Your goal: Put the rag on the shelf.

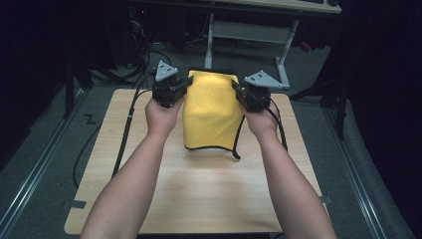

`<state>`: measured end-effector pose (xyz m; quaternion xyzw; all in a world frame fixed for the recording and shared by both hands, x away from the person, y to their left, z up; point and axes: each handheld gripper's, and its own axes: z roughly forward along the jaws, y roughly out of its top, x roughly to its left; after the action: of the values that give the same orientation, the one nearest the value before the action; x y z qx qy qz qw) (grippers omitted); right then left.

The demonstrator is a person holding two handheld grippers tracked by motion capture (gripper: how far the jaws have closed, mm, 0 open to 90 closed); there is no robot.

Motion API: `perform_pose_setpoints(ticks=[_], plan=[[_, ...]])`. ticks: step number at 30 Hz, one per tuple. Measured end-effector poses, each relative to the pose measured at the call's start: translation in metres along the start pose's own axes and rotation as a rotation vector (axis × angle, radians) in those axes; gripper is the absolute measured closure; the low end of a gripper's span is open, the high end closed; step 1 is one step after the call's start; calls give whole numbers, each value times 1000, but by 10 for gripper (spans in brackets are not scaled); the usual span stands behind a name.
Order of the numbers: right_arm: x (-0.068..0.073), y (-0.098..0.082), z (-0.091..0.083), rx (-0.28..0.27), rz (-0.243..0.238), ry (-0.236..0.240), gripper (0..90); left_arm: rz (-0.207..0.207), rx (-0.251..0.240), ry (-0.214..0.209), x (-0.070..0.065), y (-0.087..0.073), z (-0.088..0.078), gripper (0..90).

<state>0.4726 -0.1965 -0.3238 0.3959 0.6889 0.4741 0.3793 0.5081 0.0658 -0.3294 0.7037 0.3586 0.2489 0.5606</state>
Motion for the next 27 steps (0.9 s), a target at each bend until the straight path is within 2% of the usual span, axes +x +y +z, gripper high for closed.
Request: perform_pose_setpoints(ticks=[6,9,18,22,27], plan=[[-2,-10,16,51,-30,12,809,4,67,9,8,-13,15,851],[-5,-16,23,77,-29,25,809,13,102,9,9,-20,20,851],[-11,-42,38,163,-9,59,808,-63,182,-18,16,-48,33,857],[-16,-47,41,181,62,94,808,-94,198,-35,21,-56,34,857],[-17,-51,45,212,73,113,808,-111,222,-44,23,-64,36,858]])
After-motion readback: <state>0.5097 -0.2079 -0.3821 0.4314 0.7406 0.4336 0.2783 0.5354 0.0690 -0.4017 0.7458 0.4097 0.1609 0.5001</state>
